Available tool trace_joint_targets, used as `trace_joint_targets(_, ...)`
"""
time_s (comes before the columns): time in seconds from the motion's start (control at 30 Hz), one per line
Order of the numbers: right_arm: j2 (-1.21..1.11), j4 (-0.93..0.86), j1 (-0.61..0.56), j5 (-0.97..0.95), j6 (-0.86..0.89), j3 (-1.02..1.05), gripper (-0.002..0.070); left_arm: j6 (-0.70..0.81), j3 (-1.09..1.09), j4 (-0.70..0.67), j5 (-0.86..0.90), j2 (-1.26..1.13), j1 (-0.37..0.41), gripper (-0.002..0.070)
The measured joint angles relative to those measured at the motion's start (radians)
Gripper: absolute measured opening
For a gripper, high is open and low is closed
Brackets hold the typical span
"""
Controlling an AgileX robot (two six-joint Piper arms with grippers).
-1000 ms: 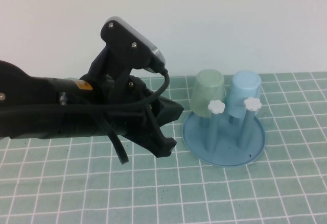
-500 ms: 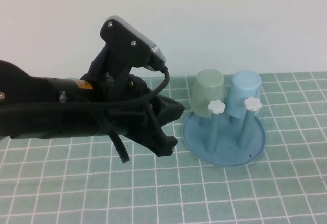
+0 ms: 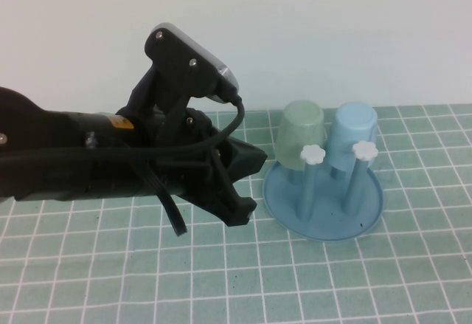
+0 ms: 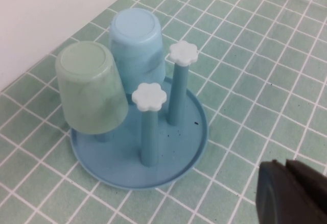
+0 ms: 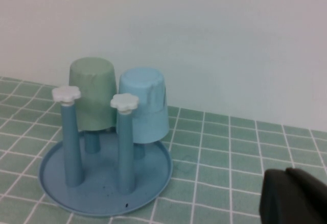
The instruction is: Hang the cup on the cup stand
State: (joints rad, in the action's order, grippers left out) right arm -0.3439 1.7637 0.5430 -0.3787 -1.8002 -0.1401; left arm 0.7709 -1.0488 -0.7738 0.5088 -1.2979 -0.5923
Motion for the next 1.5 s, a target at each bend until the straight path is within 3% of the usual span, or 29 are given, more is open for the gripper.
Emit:
trace_joint_targets(0.27,0.0,0.0,0.0,0.0,0.0,0.0,-0.0001,0.005,0.0,0.0,-0.013,0.0,0.0,-0.0001)
trace_joint_targets(0.37,0.001,0.0,0.0,0.002,0.0,0.0,-0.0001,0.039,0.0,0.079,-0.087,0.006,0.0,-0.0001)
trace_joint_targets(0.47,0.001,0.0,0.0,0.006,0.0,0.0,-0.0001,0.033,0.0,0.149,-0.149,0.039,0.039,-0.0001)
trace_joint_targets(0.9,0.001,0.0,0.0,0.022,0.0,0.002,-0.0001,0.023,0.03,0.139,-0.186,0.277,0.219,-0.0001)
trace_joint_targets(1.27,0.001,0.0,0.0,0.024,-0.001,0.002,-0.0001,0.022,0.377,0.127,-0.311,0.69,0.406,-0.0001)
trace_joint_targets(1.5,0.001,0.0,0.0,0.025,-0.001,0.002,-0.0001,0.021,0.632,0.123,-0.472,1.003,0.459,-0.0001)
